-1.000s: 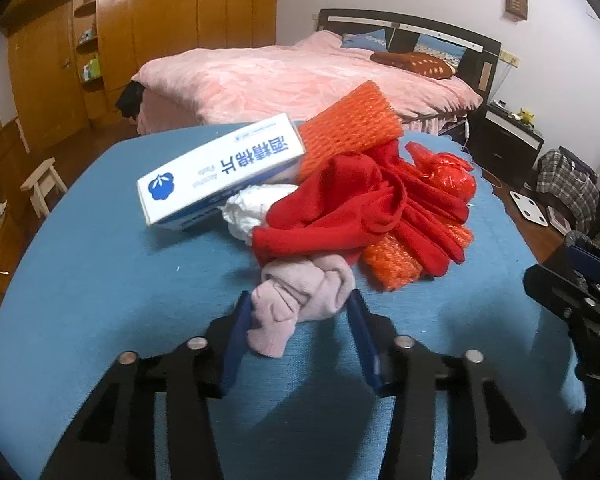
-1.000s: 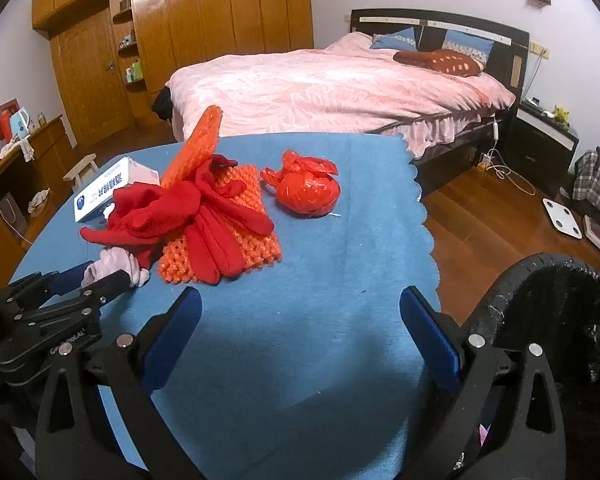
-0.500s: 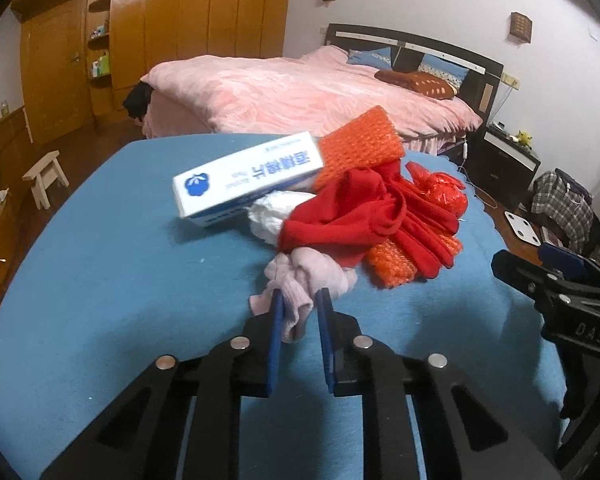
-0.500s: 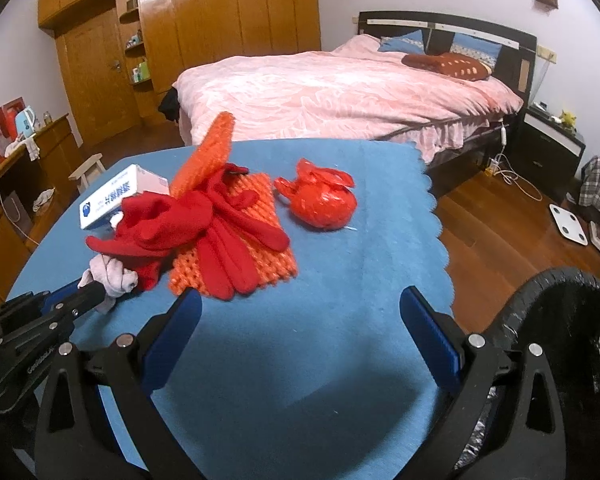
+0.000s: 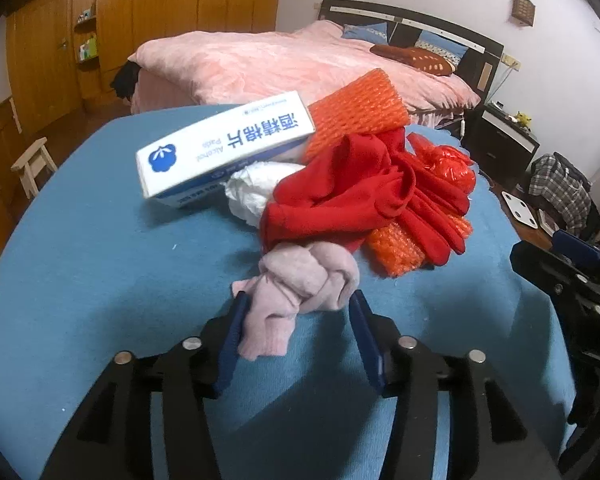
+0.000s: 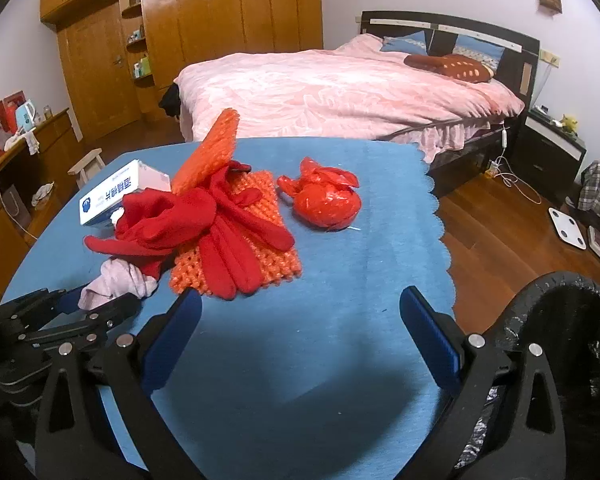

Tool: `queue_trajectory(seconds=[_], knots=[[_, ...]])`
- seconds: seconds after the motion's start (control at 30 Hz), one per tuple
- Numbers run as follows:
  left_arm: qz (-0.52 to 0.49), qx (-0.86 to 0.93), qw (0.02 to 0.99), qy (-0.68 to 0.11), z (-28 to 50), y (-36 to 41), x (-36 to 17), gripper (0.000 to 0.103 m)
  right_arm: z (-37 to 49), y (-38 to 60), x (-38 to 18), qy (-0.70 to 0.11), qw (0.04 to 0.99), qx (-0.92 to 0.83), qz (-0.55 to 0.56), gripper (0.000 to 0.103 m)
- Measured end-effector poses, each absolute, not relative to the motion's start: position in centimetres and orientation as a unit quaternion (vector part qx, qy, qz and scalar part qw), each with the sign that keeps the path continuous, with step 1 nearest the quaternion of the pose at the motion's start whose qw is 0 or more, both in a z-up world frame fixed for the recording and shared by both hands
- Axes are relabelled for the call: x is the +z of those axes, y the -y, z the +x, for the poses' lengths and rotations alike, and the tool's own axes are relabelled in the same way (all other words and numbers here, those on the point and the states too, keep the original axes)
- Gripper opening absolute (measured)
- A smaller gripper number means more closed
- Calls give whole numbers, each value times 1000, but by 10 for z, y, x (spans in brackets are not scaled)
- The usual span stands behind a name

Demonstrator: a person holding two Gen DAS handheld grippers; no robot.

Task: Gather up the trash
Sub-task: 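Carry a red glove toward the bin with the right gripper while the left holds the cloth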

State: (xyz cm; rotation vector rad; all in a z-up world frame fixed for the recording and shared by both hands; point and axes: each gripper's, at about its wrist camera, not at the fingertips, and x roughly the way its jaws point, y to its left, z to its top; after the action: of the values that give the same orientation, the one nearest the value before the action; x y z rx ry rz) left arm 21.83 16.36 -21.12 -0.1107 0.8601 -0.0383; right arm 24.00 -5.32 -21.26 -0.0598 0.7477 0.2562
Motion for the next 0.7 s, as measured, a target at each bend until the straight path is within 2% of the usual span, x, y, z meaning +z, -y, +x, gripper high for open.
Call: queue_trajectory(seconds=[0.07,0.13,0.3,0.7], knots=[[-53,-19,908,-416,219,-163,-211,49,240,53,-213,-365,922,125,-30,97],[-57,-25,909,-413,218,-164,-211,36,239,53,-214,-365,922,125,-30,97],[-72,-21,917,-392,208,-171,-205,22,239,51,-216,-368,921,127,-27,97],[-82,50,930,-355,180,-217,-186,20,251,19,-208,-355,922,150,-20,96]])
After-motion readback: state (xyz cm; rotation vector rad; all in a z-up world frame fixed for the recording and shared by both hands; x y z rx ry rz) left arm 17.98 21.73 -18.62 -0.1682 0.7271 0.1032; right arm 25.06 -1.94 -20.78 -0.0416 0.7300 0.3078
